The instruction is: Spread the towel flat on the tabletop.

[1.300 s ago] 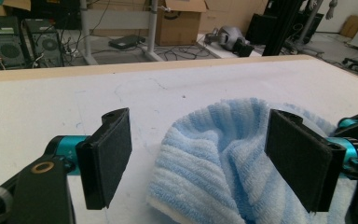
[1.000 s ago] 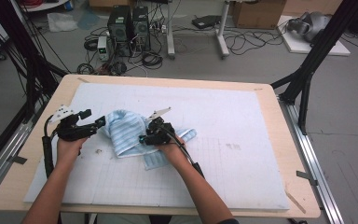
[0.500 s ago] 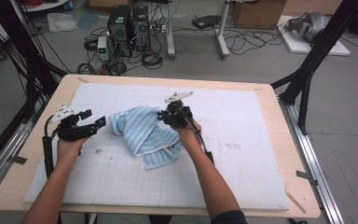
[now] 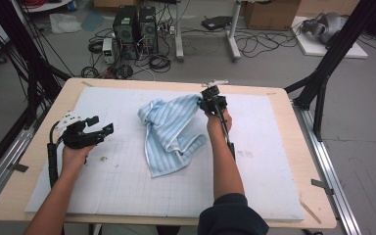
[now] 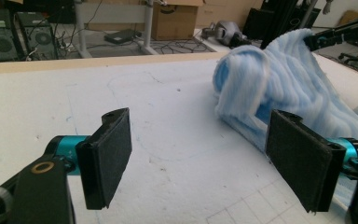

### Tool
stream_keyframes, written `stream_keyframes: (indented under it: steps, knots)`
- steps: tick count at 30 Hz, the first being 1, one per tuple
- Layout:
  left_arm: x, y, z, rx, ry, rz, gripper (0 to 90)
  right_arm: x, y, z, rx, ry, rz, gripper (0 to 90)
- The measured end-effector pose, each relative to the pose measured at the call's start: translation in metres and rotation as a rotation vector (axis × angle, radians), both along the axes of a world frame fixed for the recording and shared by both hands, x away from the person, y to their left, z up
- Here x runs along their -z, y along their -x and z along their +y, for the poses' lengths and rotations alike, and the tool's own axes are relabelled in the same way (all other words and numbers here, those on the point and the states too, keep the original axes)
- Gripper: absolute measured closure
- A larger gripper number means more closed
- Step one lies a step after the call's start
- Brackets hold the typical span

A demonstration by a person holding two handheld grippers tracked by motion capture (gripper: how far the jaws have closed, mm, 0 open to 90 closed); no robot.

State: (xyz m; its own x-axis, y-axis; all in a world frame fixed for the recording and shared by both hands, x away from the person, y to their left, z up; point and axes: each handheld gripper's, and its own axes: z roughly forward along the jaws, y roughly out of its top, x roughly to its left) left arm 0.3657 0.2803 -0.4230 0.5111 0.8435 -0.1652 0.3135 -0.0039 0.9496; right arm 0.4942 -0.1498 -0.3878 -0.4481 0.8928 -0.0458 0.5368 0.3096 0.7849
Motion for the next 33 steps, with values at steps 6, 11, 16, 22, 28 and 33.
stream_keyframes:
  steps: [6,11,16,22,28,33]
  knots:
    - [0.001,-0.001,-0.001,0.004,-0.003,0.005,23.4,0.009,-0.006,-0.024,0.135,0.054,0.043,79.2]
    - [0.002,-0.001,-0.002,0.007,-0.009,0.008,23.4,0.015,0.0,-0.027,0.11,-0.026,0.04,58.0]
    - [0.002,0.0,-0.003,0.011,-0.013,0.009,23.4,0.011,0.02,-0.027,-0.014,-0.091,0.021,50.7]
    - [0.002,0.0,-0.005,0.017,-0.016,0.01,23.4,0.019,0.056,-0.028,-0.147,-0.053,0.014,46.9]
    - [0.002,0.0,-0.006,0.018,-0.016,0.013,23.4,0.034,0.086,-0.031,-0.338,-0.124,0.043,45.8]
    - [0.002,0.0,-0.007,0.023,-0.021,0.011,23.4,0.053,0.088,-0.028,-0.373,-0.071,0.11,48.5]
